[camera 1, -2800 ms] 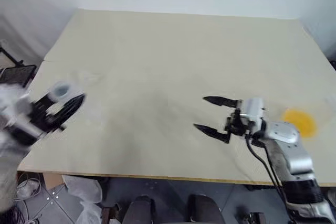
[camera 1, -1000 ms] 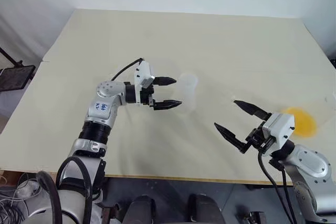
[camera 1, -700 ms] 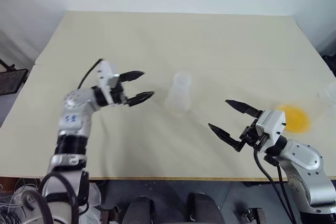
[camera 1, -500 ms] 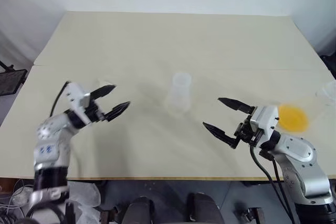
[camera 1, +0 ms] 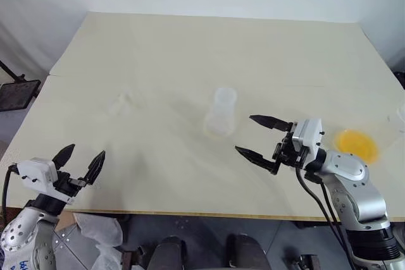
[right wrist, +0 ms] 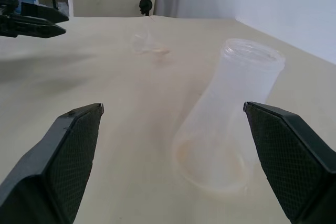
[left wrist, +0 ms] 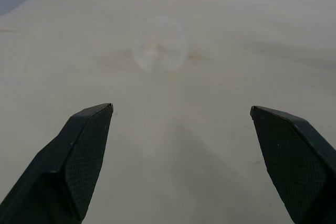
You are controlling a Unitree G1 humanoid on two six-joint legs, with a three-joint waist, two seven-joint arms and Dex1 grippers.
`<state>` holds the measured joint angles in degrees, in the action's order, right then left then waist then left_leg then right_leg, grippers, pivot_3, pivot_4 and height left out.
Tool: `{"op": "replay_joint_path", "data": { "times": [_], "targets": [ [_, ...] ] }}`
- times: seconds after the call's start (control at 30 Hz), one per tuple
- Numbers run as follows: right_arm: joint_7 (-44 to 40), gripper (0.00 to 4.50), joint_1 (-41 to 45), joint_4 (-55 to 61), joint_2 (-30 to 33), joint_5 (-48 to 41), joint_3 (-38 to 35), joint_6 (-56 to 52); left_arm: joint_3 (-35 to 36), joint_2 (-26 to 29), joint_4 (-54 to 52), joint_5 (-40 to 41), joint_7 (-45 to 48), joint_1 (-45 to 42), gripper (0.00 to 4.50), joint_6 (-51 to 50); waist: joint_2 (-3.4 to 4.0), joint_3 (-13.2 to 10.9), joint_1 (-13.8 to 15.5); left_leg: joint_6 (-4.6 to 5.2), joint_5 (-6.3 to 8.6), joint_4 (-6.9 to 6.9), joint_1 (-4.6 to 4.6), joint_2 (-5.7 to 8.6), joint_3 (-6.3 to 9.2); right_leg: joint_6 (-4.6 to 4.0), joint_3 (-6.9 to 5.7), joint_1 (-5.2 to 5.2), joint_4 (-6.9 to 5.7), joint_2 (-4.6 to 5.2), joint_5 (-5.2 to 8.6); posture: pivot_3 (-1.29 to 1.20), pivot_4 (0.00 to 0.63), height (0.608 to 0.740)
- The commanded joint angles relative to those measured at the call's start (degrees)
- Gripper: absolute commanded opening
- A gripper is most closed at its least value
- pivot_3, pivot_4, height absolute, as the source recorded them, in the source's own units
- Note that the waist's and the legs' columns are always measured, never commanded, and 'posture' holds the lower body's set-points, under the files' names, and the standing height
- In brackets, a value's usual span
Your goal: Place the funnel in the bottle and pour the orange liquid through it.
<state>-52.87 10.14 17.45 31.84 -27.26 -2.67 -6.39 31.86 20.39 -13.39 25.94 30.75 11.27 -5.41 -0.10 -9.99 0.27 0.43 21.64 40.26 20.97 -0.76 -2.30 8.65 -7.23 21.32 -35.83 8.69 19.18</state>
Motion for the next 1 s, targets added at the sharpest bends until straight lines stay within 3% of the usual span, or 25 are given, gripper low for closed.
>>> {"op": "replay_joint_path", "data": {
  "times": [0.03, 0.2, 0.4, 0.67, 1.0],
  "targets": [
    [-0.27, 4.5, 0.16, 0.82, 0.05, -1.03, -0.79, 0.17, -2.2, 0.69, -1.56, -2.09, -4.23, -3.21, 4.46, -1.31, 0.0, 0.0, -0.07, 0.0, 0.0, 0.0, 0.0, 0.0, 0.0, 0.0, 0.0, 0.0, 0.0, 0.0, 0.0, 0.0, 0.15, 0.74],
    [0.0, 4.5, -1.16, 2.42, 0.63, -1.2, -0.94, -0.9, -6.14, 1.62, 5.51, -3.55, -10.22, -14.8, 4.46, -7.11, 0.0, 0.01, -0.24, 0.0, 0.0, 0.0, 0.0, 0.0, -0.02, 0.0, -0.01, 0.02, -0.02, -0.02, 0.0, 0.0, 0.15, 0.74],
    [0.72, 4.5, -1.33, 5.63, 1.17, -2.48, -2.58, -1.44, -9.47, 2.12, 18.36, -7.85, -14.85, -28.79, 4.46, -6.23, -0.04, 0.02, -0.51, -0.01, 0.0, -0.01, -0.01, 0.04, -0.07, 0.0, -0.07, 0.04, -0.05, -0.03, 0.0, 0.0, 0.15, 0.74],
    [1.97, 4.5, -1.34, 7.91, 0.93, -2.21, -2.16, -1.14, -10.04, 0.92, 21.56, -9.88, -20.13, -32.93, 4.46, -4.72, -0.05, 0.02, -0.37, -0.01, -0.01, -0.06, 0.01, 0.01, -0.07, 0.0, -0.15, 0.11, -0.07, -0.03, 0.0, 0.0, 0.15, 0.74],
    [3.71, 4.5, -1.84, 8.72, 0.21, -1.6, -1.74, -1.03, -9.24, 0.88, 20.05, -9.47, -21.65, -32.06, 4.46, -3.9, -0.05, 0.03, -0.31, -0.01, -0.01, -0.03, 0.03, 0.01, -0.02, 0.0, -0.17, 0.08, -0.06, -0.02, 0.0, 0.0, 0.15, 0.74]
  ]
}}
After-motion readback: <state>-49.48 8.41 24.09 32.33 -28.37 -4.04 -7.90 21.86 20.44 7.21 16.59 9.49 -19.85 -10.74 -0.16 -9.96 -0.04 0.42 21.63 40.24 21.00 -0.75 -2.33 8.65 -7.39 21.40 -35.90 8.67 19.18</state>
